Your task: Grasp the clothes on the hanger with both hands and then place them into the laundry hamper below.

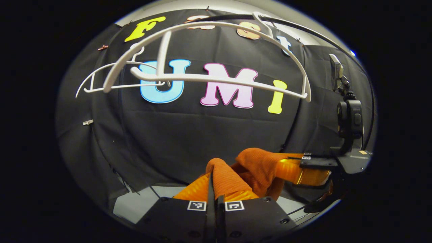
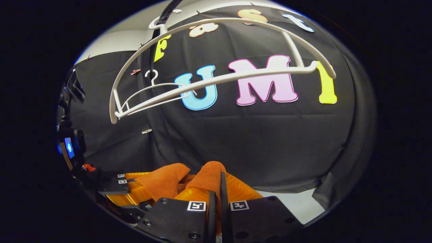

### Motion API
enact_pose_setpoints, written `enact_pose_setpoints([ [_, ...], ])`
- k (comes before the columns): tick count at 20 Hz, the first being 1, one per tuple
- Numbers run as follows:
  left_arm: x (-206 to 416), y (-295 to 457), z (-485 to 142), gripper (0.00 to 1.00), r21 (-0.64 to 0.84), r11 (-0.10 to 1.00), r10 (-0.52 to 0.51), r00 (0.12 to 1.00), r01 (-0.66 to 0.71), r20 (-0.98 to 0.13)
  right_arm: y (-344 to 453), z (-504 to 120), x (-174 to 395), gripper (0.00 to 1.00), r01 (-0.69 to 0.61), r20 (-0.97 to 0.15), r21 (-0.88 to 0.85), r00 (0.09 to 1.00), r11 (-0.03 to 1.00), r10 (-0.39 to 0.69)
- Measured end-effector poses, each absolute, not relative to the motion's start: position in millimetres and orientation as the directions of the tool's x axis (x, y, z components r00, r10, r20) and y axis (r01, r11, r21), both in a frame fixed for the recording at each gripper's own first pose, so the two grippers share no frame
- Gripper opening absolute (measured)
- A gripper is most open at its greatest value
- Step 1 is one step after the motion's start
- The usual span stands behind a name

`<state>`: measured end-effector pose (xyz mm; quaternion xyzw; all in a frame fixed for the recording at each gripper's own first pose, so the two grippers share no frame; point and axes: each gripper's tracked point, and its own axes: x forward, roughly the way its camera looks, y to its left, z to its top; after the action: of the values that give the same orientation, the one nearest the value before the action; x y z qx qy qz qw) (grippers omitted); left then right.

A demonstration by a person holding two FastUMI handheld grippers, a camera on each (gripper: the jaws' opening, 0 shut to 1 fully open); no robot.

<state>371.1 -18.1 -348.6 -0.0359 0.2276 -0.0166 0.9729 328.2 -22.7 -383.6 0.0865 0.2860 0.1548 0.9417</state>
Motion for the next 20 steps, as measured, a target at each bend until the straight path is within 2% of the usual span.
enact_pose_setpoints([
  [5, 370.7, -13.4, -380.8, 0.06, -0.071, 0.997, -0.034, 0.864, -0.002, -0.503, -17.7, -409.6, 322.0, 0.11, -0.262, -0.577, 0.222, 0.741, 0.939, 0.343],
  [8, 367.2, -13.0, -408.6, 0.08, -0.122, 0.992, -0.055, 0.81, -0.021, -0.584, -19.1, -441.2, 313.7, 0.12, -0.256, -0.66, 0.228, 0.669, 0.939, 0.343],
  [9, 364.1, -9.6, -419.0, 0.12, -0.127, 0.991, -0.048, 0.787, -0.04, -0.616, -17.4, -454.4, 310.3, 0.17, -0.263, -0.689, 0.214, 0.641, 0.941, 0.336],
  [10, 359.6, -7.2, -431.7, 0.21, -0.136, 0.99, -0.053, 0.761, -0.046, -0.646, -24.7, -457.6, 305.7, 0.34, -0.272, -0.712, 0.178, 0.627, 0.946, 0.315],
  [12, 348.6, -2.4, -447.9, 0.64, -0.158, 0.986, -0.073, 0.72, -0.051, -0.69, -37.9, -465.4, 302.7, 0.69, -0.281, -0.738, 0.122, 0.615, 0.952, 0.276],
  [13, 342.3, -6.7, -444.9, 0.85, -0.199, 0.979, -0.109, 0.714, -0.043, -0.692, -37.0, -465.2, 302.4, 0.81, -0.275, -0.734, 0.148, 0.613, 0.95, 0.292],
  [14, 343.9, -8.7, -448.0, 0.95, -0.238, 0.97, -0.127, 0.717, -0.056, -0.685, -33.9, -462.7, 303.9, 0.76, -0.257, -0.727, 0.183, 0.615, 0.949, 0.307],
  [15, 345.3, -7.7, -444.7, 0.95, -0.262, 0.962, -0.13, 0.724, -0.072, -0.677, -31.7, -460.2, 306.3, 0.9, -0.245, -0.718, 0.205, 0.62, 0.948, 0.316],
  [20, 345.8, -1.9, -436.2, 0.95, -0.255, 0.962, -0.095, 0.755, -0.099, -0.649, -36.0, -449.3, 311.6, 0.92, -0.269, -0.699, 0.159, 0.648, 0.95, 0.301],
])
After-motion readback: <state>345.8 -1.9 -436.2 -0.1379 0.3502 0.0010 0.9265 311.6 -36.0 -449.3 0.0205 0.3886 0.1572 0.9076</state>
